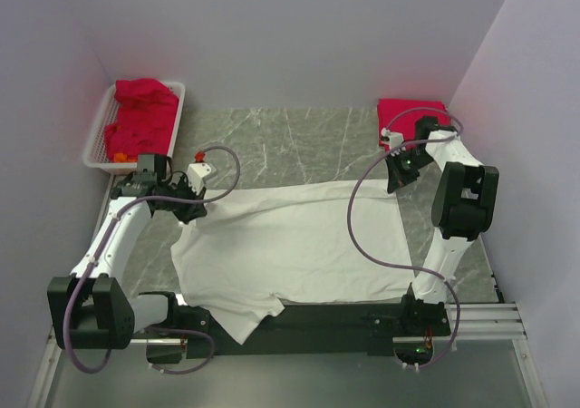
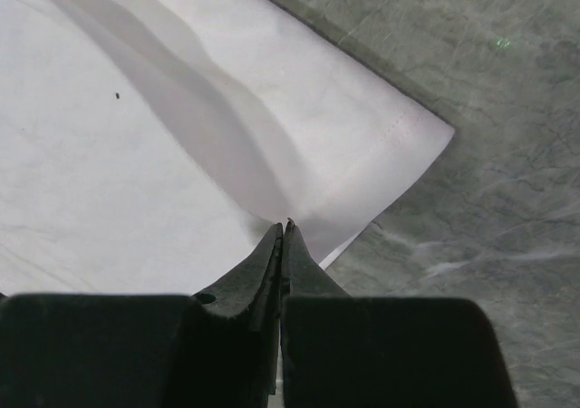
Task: Fold and stack the t-shirts
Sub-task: Fold the tshirt
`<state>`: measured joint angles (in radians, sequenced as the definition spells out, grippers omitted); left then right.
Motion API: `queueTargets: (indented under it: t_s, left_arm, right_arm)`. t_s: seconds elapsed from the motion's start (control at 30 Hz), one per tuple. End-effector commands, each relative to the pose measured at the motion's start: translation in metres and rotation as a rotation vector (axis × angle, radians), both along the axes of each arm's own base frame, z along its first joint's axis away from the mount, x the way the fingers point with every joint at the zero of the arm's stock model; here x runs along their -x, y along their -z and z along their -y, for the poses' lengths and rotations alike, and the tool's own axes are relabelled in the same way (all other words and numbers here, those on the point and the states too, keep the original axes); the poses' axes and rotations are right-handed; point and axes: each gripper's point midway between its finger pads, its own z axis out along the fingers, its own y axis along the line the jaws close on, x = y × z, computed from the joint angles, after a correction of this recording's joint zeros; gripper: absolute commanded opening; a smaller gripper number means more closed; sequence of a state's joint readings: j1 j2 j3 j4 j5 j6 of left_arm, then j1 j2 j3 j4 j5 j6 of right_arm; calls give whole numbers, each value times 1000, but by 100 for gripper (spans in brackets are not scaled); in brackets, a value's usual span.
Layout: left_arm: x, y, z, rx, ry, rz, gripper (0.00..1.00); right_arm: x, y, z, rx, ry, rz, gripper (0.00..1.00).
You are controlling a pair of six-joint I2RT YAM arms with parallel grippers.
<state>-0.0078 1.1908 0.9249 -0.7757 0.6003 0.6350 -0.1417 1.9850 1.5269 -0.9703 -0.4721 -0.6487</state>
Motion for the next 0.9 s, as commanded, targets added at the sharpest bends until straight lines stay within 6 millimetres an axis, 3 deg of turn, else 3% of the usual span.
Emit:
queueTargets:
  t_s: [0.0,0.13,0.33,0.4,0.73,0.87]
  left_arm:
    - [-1,10,-3,-25,32,9,1]
    - [4,17,-4,-38,50,-16,0]
    - [-9,-7,-4,-33,49,34,0]
    - [-12,-9,-12,-31,31,28,0]
    - [-2,11,-19,-71,82,-6,1]
    - [-1,18,-23,-95,89,-8,1]
  right_arm:
    - [1,-6,7,30,-26,39,0]
    - [4,-6,11,38,-32,35,0]
    - [-2,-24,17,24,-28,65,0]
    - [-1,-26,18,25,-36,73,0]
    - [16,6,22,56,-39,5,0]
    - [19,10,24,62,-55,-8,0]
